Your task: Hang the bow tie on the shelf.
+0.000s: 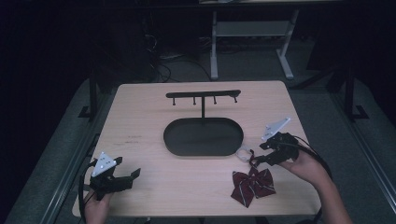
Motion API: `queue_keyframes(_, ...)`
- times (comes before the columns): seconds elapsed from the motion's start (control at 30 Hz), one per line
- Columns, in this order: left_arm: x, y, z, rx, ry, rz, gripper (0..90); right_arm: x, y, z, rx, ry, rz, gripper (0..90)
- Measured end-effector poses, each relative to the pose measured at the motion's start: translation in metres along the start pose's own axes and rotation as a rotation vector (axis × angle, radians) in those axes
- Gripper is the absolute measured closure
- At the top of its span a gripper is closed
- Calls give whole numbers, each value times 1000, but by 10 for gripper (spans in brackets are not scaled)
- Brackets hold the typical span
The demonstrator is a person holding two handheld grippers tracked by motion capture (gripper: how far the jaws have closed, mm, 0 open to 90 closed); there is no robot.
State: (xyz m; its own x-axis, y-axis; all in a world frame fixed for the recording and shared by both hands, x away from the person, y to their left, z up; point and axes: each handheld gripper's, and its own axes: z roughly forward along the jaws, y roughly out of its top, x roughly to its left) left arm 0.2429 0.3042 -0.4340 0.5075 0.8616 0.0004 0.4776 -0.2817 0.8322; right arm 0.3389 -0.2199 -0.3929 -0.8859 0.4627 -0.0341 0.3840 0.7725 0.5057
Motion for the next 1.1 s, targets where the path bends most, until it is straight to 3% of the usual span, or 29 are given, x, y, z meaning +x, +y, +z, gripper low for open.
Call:
queue_keyframes(0.47,0,0,1,9,0,3,161,-22,17,41,98,30,35,501)
queue_keyframes(0.7,0,0,1,9,-2,5,161,-30,21,53,142,27,34,538)
queue_keyframes(1.1,0,0,0,9,-2,4,161,-31,31,64,187,20,34,618)
